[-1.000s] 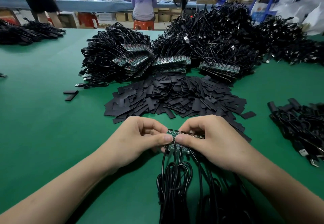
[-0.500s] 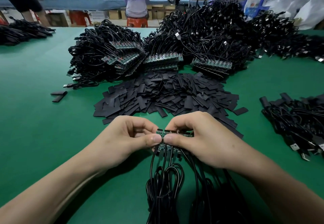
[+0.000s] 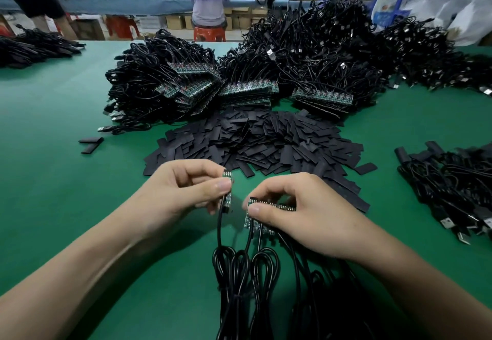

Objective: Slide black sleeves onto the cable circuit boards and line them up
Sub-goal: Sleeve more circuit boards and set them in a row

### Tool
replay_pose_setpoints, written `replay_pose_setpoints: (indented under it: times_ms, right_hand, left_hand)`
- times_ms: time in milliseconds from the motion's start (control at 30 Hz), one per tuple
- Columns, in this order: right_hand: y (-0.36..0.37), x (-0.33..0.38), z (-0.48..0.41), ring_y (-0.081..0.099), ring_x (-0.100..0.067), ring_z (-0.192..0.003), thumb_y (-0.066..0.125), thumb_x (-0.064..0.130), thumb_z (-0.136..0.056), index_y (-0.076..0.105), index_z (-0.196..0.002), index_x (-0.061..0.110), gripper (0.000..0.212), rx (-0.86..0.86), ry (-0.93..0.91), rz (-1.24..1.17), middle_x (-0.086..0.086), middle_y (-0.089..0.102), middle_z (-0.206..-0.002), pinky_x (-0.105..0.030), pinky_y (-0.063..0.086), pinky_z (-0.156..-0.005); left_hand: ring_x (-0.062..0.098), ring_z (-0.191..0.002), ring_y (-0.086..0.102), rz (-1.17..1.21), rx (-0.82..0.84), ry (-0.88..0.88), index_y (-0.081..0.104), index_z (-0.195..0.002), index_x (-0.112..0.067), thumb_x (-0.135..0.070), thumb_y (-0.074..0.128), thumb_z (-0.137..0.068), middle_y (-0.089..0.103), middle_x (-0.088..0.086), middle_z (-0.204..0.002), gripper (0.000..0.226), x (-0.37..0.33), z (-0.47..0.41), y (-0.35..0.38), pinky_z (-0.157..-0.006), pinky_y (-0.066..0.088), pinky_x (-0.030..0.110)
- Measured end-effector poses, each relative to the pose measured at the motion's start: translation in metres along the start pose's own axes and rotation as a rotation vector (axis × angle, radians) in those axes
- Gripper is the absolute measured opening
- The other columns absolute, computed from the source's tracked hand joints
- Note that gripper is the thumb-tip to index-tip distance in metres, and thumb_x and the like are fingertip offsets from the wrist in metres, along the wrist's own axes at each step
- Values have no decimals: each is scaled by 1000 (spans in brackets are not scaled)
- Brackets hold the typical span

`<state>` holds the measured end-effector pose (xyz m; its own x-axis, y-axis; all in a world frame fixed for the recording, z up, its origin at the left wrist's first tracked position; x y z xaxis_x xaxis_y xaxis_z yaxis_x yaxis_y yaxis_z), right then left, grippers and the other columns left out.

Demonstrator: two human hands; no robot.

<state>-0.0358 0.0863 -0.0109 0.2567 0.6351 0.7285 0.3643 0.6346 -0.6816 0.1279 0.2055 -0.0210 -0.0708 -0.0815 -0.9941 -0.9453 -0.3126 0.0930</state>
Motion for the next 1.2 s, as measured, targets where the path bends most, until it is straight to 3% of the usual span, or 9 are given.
replay_pose_setpoints:
  times_ms: [133,267,433,533,633,733,867,1067,1200]
  right_hand:
    - [5,9,4,60,8,-109,64,46,-95,73,-110,38,20,-28,-70,-79,25,70,-110,-20,45,-95]
    - [17,21,6,67,5,-86,64,35,-99,75,-97,28,14,-2,-102,-327,17,75,-95,-13,48,-80]
    - [19,32,9,75,-16,-85,57,18,-103,73,-91,20,21,79,-152,-774,-4,79,-88,-26,59,-71]
    - [-3,37,10,71,-15,-78,55,26,-98,74,-89,18,22,79,-217,-1137,-2,74,-82,-24,57,-60]
    - [-35,26,10,65,-10,-67,55,31,-94,71,-81,21,23,-122,-148,-1331,5,63,-69,-21,54,-59]
    - [-54,5,9,53,-10,-57,51,31,-98,62,-82,20,23,-241,21,-1308,8,47,-60,-19,44,-50]
    - [-51,-20,1,46,-12,-52,45,28,-104,56,-81,17,28,-147,190,-1028,6,38,-55,-20,39,-47]
    - [-24,-37,-2,50,-14,-54,49,29,-107,61,-81,16,32,-79,193,-559,4,45,-55,-23,44,-56]
    - [-13,-38,-3,46,-16,-56,52,42,-104,61,-76,25,35,-152,144,-484,4,41,-57,-27,43,-44]
  left_hand:
    - [8,-65,61,-82,-66,150,75,-75,-21,-33,87,-69,68,-3,-70,19,-4,-1,-7,-67,51,16]
    - [7,-68,63,-194,-49,280,73,-74,-25,-28,78,-76,69,-9,-74,6,-11,-1,-2,-69,51,16]
    - [10,-61,53,-287,-76,245,71,-83,-20,-49,61,-97,60,-11,-66,34,-13,-6,3,-66,44,35]
    - [2,-76,66,-582,-116,215,76,-96,-27,-35,62,-98,73,-13,-78,16,-11,-22,3,-80,55,35]
    - [-1,-98,64,-1054,-83,249,75,-116,-29,-31,69,-95,73,-15,-108,22,-9,-43,6,-89,49,20]
    - [6,-113,60,-1258,-53,301,70,-128,-27,-33,65,-98,68,-12,-123,31,-6,-64,12,-100,48,26]
    - [15,-115,61,-1376,-148,308,70,-126,-28,-40,61,-100,66,-9,-122,30,2,-86,21,-95,51,35]
    - [20,-108,64,-1427,-273,286,74,-115,-33,-35,68,-95,70,-8,-111,21,6,-100,23,-85,52,35]
    - [16,-107,63,-1424,-325,388,76,-108,-30,-28,63,-98,72,-9,-109,16,1,-90,21,-84,49,32]
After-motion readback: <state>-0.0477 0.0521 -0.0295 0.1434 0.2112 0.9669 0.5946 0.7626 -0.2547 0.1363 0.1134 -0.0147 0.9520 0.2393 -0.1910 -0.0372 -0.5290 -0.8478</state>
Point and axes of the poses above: each hand's wrist, its own z-axis away from the middle knuckle, its own y-axis out of the palm, x = y × z, the point moved 3 cm from there along -z, towards the middle knuckle
